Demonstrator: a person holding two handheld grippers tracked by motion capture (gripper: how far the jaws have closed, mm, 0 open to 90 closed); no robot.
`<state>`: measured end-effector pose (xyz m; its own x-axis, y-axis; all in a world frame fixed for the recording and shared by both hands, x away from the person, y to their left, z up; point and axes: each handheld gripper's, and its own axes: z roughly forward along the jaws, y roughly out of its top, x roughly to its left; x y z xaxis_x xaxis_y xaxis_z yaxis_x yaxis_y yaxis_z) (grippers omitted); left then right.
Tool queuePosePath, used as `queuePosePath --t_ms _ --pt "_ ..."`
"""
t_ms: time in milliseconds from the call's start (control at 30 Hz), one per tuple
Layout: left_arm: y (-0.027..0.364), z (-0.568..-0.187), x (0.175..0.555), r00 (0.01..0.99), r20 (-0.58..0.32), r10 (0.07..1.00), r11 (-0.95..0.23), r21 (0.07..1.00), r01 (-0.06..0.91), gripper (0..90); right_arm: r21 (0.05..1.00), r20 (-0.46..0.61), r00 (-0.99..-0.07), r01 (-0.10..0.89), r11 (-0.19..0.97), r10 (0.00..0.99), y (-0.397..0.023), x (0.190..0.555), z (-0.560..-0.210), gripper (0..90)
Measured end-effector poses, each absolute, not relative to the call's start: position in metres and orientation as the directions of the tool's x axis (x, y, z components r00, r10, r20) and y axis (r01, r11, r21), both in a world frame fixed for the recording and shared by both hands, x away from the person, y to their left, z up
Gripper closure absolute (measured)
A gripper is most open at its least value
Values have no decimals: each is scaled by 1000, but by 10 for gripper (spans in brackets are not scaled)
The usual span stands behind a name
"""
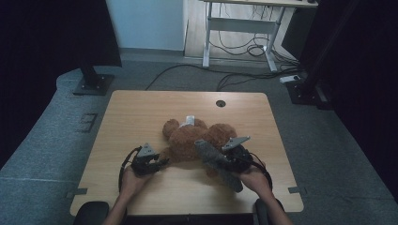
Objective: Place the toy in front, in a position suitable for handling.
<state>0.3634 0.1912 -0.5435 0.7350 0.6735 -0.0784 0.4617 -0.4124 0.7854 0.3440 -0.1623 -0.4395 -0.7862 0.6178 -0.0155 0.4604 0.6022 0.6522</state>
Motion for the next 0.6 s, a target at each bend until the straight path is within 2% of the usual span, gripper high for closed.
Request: queuePosePath --t_ms 133,200,300,600 --pt "191 -544 363 735 -78 674 -412 786 461 630 653 -73 -794 419 631 604 -149 354 -437 746" --pt "191 -544 363 734 -79 674 -411 786 462 630 627 -123 -788 410 663 603 -141 362 -447 746" --pt "191 -544 363 735 -79 674 -412 786 462 630 612 -144 -781 413 675 608 -136 373 -466 747" --pt "190 -544 363 733 -74 676 -415 784 462 631 613 -6 -776 495 616 630 -140 376 -495 752"
